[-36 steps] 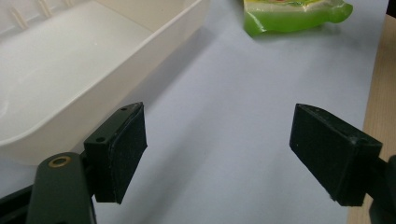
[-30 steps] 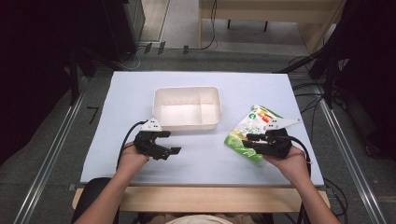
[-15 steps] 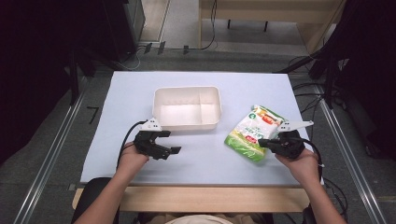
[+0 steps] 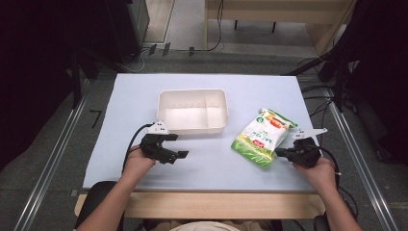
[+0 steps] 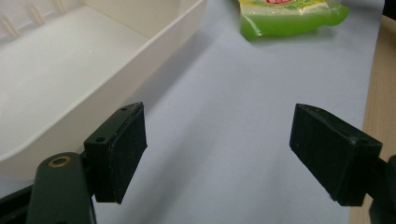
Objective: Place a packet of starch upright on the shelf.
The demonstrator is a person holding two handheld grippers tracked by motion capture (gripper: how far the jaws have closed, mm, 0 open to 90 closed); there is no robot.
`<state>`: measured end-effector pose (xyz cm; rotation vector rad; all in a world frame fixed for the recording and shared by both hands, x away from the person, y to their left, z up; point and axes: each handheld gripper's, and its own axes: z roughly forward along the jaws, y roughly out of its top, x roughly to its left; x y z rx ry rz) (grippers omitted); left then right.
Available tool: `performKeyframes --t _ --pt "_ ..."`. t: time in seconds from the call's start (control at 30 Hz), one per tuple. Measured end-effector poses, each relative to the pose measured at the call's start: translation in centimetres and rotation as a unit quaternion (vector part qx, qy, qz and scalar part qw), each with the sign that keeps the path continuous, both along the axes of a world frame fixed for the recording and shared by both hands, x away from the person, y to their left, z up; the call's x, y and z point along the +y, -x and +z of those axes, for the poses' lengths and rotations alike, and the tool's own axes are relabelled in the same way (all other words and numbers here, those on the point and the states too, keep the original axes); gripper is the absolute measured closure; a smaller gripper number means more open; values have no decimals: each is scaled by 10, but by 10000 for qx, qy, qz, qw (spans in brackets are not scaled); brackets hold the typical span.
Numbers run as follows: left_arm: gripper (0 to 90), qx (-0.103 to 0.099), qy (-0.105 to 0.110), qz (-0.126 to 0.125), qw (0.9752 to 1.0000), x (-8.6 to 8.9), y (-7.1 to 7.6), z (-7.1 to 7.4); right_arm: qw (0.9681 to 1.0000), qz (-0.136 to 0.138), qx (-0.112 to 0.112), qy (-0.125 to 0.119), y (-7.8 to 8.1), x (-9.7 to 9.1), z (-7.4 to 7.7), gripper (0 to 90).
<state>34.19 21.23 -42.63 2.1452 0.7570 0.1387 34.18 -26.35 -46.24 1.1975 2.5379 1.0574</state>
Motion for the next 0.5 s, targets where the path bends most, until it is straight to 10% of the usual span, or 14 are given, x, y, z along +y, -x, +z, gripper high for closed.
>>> performKeyframes --t 0.5 --pt "195 -3 -56 9 10000 -1 0 0 9995 282 144 92 -22 43 -9 900"
